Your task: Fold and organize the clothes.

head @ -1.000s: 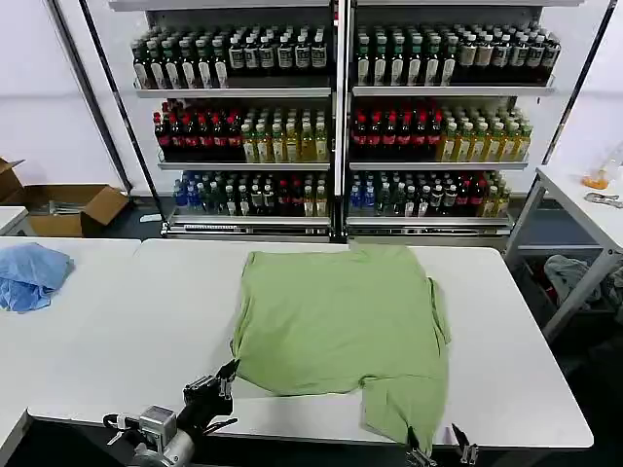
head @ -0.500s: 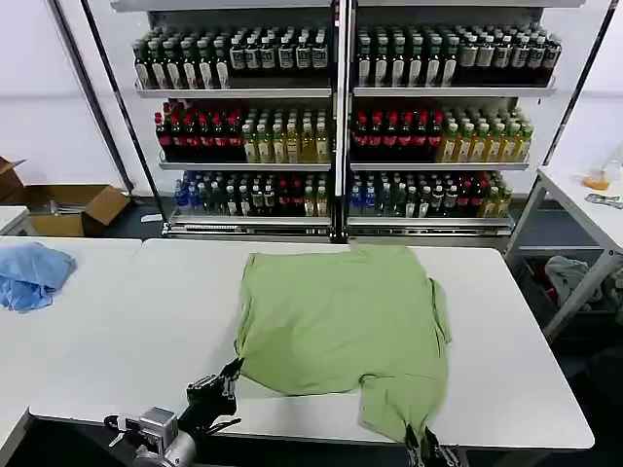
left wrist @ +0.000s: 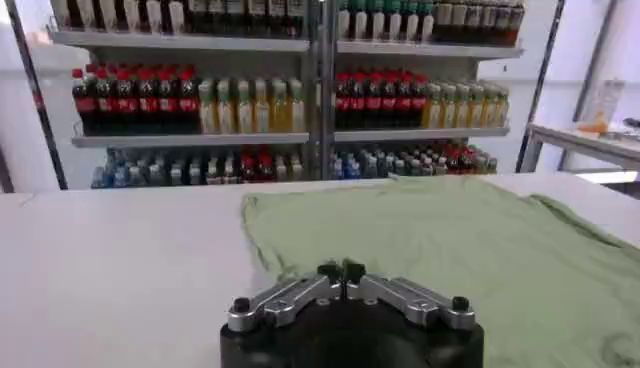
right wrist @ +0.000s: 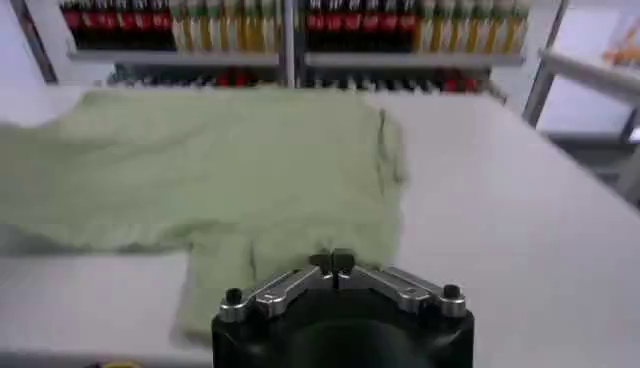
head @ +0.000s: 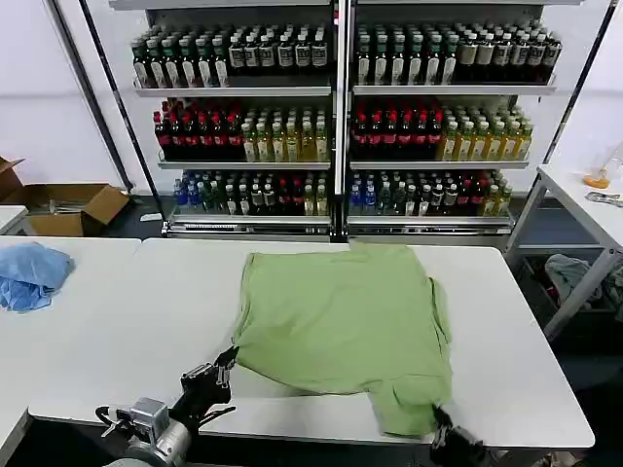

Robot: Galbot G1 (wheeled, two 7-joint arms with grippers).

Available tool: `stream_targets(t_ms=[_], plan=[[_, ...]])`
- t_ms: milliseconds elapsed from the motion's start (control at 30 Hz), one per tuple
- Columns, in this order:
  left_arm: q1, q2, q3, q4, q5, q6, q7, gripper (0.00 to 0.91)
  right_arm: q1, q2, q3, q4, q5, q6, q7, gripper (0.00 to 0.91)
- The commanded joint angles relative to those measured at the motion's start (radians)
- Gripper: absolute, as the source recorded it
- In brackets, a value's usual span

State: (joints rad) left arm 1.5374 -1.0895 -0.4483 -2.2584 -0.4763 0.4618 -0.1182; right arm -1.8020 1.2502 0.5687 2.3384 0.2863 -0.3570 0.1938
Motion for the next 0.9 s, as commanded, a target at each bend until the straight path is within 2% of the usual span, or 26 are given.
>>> stream_targets(t_ms=[33, 400, 667, 900], plan=[[-0.034, 0.003, -0.005, 0.026, -0.020, -0.002, 0.006, 0.050, 0.128, -0.091, 0.074, -0.012, 0.094, 0.043, 0.004, 0.000], [-0.194, 0.030, 0.052, 0.162, 0.005, 0.014, 0.006, 0.050, 0.437, -0.196, -0.029, -0.237, 0.135, 0.003, 0.021, 0.000], [-0.322, 0.042, 0.109, 0.293, 0.067, 0.029, 0.013, 0.050, 0.569, -0.248, -0.097, -0.355, 0.151, -0.007, 0.019, 0.000], [-0.402, 0.018, 0.170, 0.387, 0.143, 0.028, 0.026, 0.050, 0.648, -0.269, -0.162, -0.449, 0.140, -0.037, 0.019, 0.000]])
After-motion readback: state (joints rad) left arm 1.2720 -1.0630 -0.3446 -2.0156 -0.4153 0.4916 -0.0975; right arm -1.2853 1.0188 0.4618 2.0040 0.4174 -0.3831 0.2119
